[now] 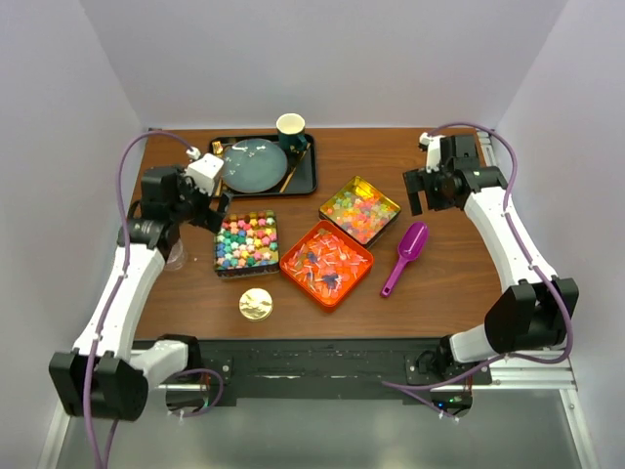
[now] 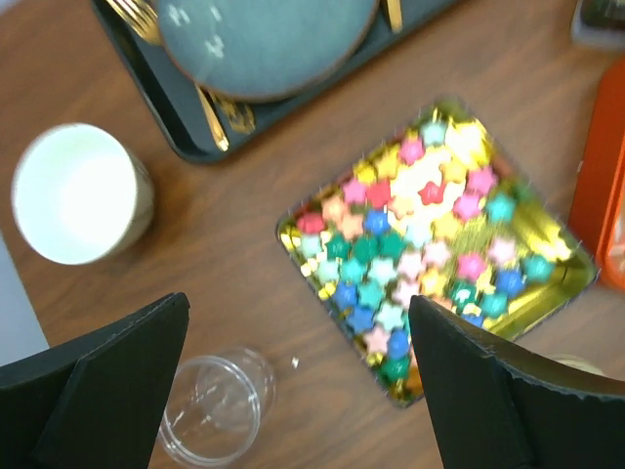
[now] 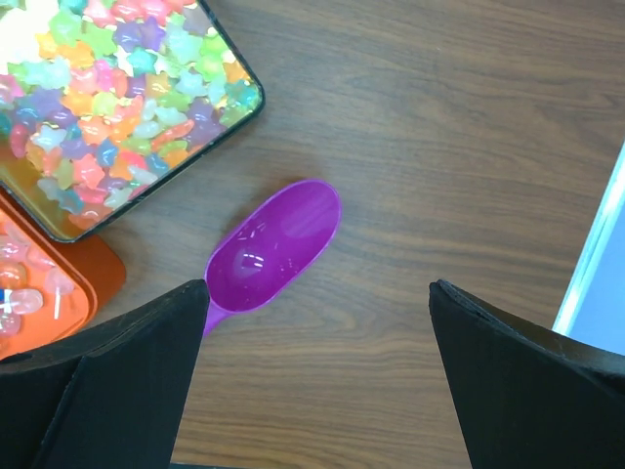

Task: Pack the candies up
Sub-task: Pick up the packing bottle from the center of the board.

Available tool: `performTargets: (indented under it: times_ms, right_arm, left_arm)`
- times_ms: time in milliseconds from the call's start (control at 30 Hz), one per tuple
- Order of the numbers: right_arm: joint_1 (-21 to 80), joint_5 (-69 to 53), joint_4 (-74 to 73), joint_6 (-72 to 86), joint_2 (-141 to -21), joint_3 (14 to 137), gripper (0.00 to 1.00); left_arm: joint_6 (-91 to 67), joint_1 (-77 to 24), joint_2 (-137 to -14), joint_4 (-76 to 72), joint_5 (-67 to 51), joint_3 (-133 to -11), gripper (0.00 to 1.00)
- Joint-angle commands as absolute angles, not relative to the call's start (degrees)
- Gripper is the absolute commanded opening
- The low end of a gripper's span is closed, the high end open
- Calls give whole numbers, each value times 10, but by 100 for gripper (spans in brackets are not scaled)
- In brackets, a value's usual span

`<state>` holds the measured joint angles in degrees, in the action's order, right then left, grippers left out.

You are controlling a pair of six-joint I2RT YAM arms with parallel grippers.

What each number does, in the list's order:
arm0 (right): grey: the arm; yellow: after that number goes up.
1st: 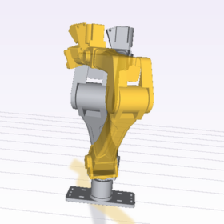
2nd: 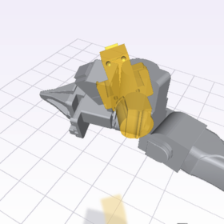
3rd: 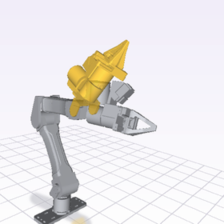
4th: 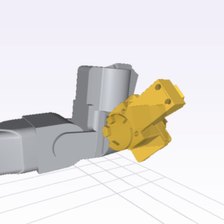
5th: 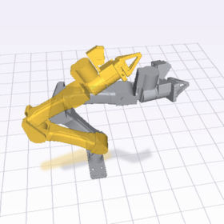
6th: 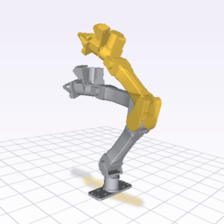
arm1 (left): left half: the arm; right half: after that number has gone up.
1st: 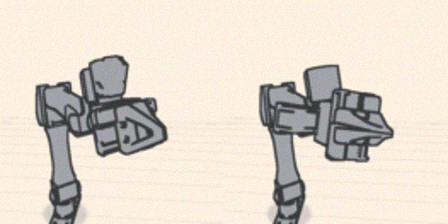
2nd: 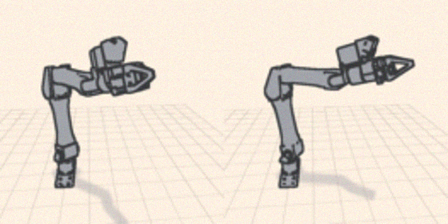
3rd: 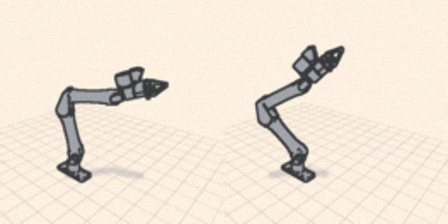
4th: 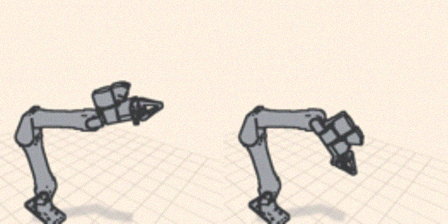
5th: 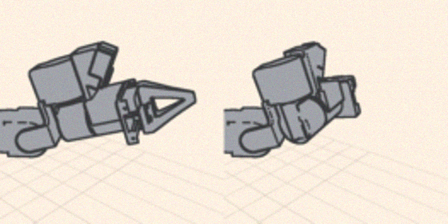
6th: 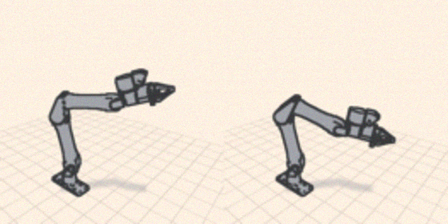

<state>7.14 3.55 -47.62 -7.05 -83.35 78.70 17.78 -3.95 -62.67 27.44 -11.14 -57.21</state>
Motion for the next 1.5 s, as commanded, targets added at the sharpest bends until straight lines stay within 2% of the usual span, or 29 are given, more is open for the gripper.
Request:
performTargets:
  times_ms: [0,67,200,333,433,700,900,1000,1033,1100,1167,1267,1333,1367,1433,1467]
  right_arm:
    - [75,-28,-463,-96,-837,809,99]
    - [75,-106,-493,-169,-832,819,98]
    - [79,-148,-514,-185,-838,829,97]
    - [86,-169,-518,-184,-840,821,96]
    - [102,-164,-522,-193,-842,820,95]
    - [121,-164,-519,-190,-847,814,95]
    - [121,-163,-514,-185,-845,813,95]
    - [128,-161,-518,-197,-845,816,94]
    - [134,-159,-519,-212,-844,816,94]
    - [159,-163,-520,-226,-847,812,92]
    - [186,-194,-533,-250,-853,809,87]
    - [236,-243,-549,-287,-868,802,74]
    - [268,-243,-528,-304,-882,781,60]
    - [295,-242,-520,-306,-890,777,46]
    - [319,-242,-506,-303,-913,781,28]
    - [339,-243,-507,-303,-936,787,14]
  left_arm:
    - [289,21,-715,464,-180,-646,100]
    - [321,42,-705,449,-159,-621,100]
    - [391,110,-702,446,-134,-585,94]
    - [415,142,-750,454,-149,-581,84]
    - [396,143,-774,426,-148,-579,80]
    - [371,144,-823,371,-87,-565,66]
    - [371,144,-856,374,-82,-560,49]
    - [375,144,-859,368,-87,-552,37]
    - [376,144,-861,368,-88,-551,28]
    - [376,145,-865,367,-91,-545,19]
    - [374,145,-864,361,-91,-535,10]
    - [371,144,-851,369,-97,-527,0]
    - [385,145,-822,367,-98,-515,0]
    - [389,144,-810,364,-98,-513,0]
    - [403,145,-776,367,-98,-515,0]
    - [405,144,-764,378,-101,-519,0]
